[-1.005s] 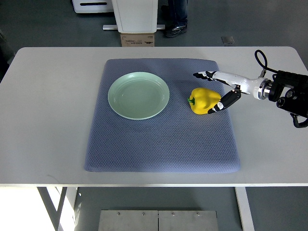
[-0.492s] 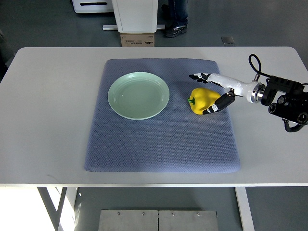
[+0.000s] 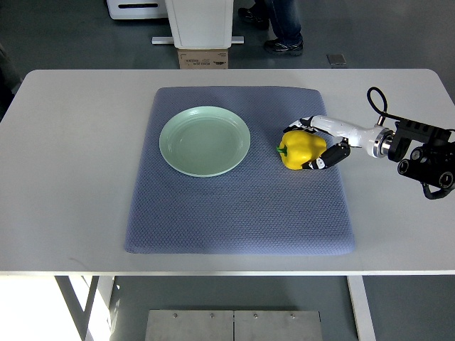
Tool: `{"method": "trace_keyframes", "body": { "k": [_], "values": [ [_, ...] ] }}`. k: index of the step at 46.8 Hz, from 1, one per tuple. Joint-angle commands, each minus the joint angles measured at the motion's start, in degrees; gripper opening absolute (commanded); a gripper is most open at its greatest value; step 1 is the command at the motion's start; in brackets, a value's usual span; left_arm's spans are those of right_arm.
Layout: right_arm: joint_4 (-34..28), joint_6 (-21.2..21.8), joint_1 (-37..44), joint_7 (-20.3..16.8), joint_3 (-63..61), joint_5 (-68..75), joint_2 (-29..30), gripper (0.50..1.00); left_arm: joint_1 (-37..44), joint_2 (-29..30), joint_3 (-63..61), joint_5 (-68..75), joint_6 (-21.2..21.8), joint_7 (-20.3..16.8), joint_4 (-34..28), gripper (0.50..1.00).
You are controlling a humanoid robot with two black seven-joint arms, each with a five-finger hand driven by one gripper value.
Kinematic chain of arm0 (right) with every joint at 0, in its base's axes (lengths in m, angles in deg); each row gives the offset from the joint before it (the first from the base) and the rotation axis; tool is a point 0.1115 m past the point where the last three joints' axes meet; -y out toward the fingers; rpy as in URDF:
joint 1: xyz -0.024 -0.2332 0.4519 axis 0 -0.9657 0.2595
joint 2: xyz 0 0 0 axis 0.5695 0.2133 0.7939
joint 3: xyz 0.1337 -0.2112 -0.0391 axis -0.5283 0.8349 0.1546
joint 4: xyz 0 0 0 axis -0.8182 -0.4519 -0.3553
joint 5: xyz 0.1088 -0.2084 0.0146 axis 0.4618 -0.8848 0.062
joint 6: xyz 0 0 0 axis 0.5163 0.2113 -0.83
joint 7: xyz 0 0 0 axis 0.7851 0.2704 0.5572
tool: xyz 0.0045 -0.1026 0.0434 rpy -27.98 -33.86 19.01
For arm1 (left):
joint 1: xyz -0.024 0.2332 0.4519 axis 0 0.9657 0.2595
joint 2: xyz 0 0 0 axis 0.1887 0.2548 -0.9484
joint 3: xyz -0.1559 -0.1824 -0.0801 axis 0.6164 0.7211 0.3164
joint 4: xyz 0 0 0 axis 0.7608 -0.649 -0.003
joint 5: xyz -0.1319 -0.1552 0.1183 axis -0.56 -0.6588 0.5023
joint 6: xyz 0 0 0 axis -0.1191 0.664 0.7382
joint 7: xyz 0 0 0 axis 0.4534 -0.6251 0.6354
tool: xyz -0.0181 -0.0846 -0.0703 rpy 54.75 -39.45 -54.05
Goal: Place yellow pepper on plate with right hand
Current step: 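Close the right hand fingers around the yellow pepper, then lift the yellow pepper with the right hand away from the mat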
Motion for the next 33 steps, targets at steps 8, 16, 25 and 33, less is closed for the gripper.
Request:
{"method": "trace_keyframes", "body": {
  "k": [8,16,25,33],
  "values": [
    [0.08,-0.61,0.37,0.00,0.10,-0.79,0.09,0.594,0.04,0.00,0.00,0.00,0.00,0.00,0.01,1.000],
    [0.34,-0.78,0.46,0.00,0.02,-0.79,0.09,0.500,0.04,0.00,0.00,0.00,0.00,0.00,0.01,1.000],
    [0.43,-1.49,0.46,0.00,-0.07,-0.79,0.09,0.500,-0.05,0.00,0.00,0.00,0.00,0.00,0.01,1.000],
    [0.43,-1.57,0.90,0.00,-0.42,-0.70,-0.09,0.500,-0.05,0.00,0.00,0.00,0.00,0.00,0.01,1.000]
  ]
}}
